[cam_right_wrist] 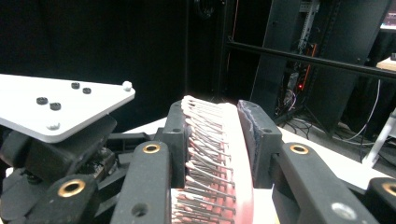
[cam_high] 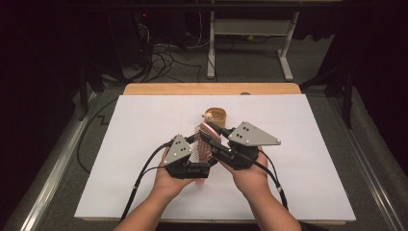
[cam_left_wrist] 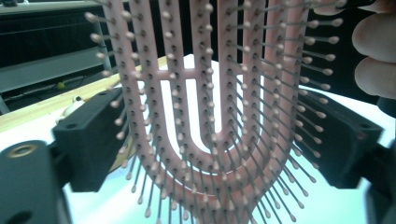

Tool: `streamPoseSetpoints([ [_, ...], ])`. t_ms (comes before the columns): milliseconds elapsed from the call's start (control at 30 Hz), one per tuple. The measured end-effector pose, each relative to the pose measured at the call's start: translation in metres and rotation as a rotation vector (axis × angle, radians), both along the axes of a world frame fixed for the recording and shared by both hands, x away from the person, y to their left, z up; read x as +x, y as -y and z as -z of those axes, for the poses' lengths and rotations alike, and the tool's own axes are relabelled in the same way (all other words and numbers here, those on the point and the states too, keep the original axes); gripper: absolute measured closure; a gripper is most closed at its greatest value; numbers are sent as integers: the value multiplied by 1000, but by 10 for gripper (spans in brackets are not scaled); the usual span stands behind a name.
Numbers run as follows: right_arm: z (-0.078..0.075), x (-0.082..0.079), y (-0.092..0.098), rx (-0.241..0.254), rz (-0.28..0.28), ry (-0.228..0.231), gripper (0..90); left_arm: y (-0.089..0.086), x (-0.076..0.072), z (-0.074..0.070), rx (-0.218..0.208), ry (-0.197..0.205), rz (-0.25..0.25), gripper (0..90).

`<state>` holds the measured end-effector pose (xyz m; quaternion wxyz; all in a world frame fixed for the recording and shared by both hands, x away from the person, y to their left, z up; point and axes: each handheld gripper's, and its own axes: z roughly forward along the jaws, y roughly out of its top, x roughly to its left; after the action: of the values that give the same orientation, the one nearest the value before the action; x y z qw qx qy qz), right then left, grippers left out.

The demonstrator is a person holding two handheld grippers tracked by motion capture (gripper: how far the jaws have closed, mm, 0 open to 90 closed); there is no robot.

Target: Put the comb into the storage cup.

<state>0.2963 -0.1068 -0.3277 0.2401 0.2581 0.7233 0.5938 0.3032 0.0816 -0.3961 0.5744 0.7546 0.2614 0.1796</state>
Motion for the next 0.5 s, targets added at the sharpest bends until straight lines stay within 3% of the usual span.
streamPoseSetpoints([
  [500,-2,-2,-3,-1,3,14,677,-2,0,-2,-5,-10,3,191],
])
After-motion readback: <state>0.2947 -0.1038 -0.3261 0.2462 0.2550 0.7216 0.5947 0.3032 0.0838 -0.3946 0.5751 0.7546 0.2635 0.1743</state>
